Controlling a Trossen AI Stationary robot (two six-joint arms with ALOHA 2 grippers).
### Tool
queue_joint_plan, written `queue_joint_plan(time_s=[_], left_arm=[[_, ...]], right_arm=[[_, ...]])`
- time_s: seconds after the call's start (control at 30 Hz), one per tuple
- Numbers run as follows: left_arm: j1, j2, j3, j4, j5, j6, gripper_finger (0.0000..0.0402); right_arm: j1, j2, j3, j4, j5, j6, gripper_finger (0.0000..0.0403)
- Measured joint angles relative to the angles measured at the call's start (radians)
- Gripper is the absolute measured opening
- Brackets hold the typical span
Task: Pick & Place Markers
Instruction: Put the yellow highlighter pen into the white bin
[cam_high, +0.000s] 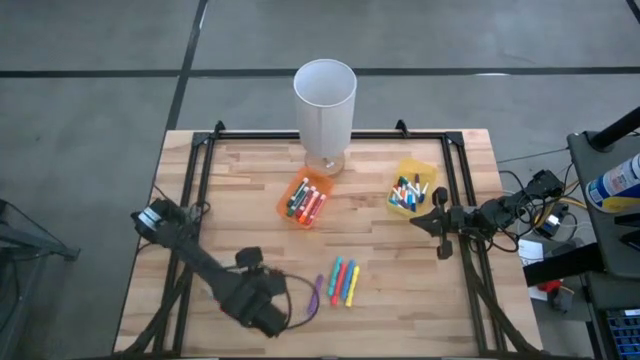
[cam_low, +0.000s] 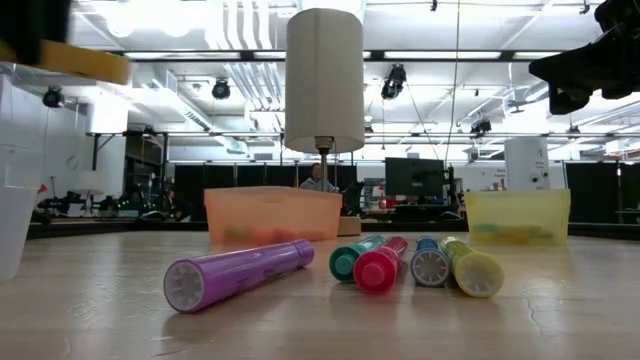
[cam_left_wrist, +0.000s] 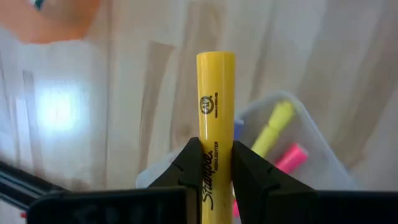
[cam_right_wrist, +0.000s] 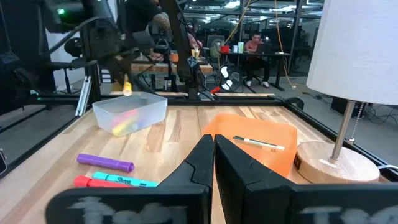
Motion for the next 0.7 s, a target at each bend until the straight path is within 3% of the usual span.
queue_joint_plan(time_s=[0.23,0.7], left_arm=[[-0.089,0.001,-0.1,0.002,0.03,0.009,0.0051],[-0.113,0.002,-0.278,0.123,0.172,0.03,0.0051]], right_arm=[[0.0,0.0,0.0,0.0,0.0,0.0,0.0009],[0.0,0.0,0.0,0.0,0.0,0.0,0.0009]])
